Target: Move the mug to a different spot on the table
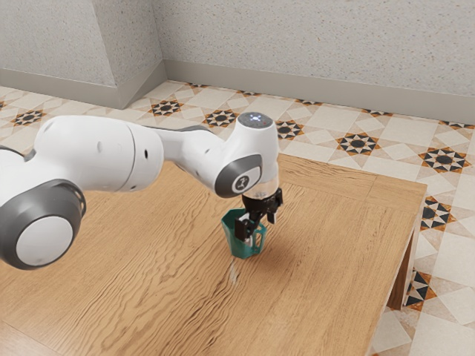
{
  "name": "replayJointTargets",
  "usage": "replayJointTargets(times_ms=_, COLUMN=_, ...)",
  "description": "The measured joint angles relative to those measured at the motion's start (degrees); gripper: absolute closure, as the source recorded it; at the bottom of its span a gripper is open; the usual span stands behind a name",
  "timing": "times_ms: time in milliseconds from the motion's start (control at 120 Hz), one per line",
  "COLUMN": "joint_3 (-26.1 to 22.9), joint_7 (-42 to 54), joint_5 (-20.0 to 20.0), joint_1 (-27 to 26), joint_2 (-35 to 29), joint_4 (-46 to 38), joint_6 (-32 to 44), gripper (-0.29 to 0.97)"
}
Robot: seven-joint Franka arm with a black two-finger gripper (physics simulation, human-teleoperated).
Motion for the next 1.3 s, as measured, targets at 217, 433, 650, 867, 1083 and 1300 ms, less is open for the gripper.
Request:
replayJointTargets(times_ms=217, joint_3=0.0, joint_7=0.28, joint_5=-0.03, joint_1=0.16, joint_2=0.44, joint_4=0.01, joint_6=0.47, gripper=0.0)
replayJointTargets(times_ms=433, joint_3=0.0, joint_7=0.33, joint_5=-0.11, joint_1=0.12, joint_2=0.56, joint_4=0.02, joint_6=0.9, gripper=0.04)
replayJointTargets(times_ms=650, joint_3=-0.02, joint_7=0.27, joint_5=-0.24, joint_1=0.02, joint_2=0.44, joint_4=0.01, joint_6=1.06, gripper=0.32)
replayJointTargets(times_ms=867, joint_3=0.0, joint_7=0.21, joint_5=-0.32, joint_1=-0.14, joint_2=0.18, joint_4=0.01, joint_6=1.03, gripper=0.45)
replayJointTargets(times_ms=1083, joint_3=0.0, joint_7=0.16, joint_5=-0.4, joint_1=-0.15, joint_2=-0.21, joint_4=0.0, joint_6=0.92, gripper=0.58)
replayJointTargets(times_ms=1300, joint_3=0.14, joint_7=0.14, joint_5=-0.28, joint_1=-0.24, joint_2=-1.83, joint_4=-0.42, joint_6=0.64, gripper=0.59)
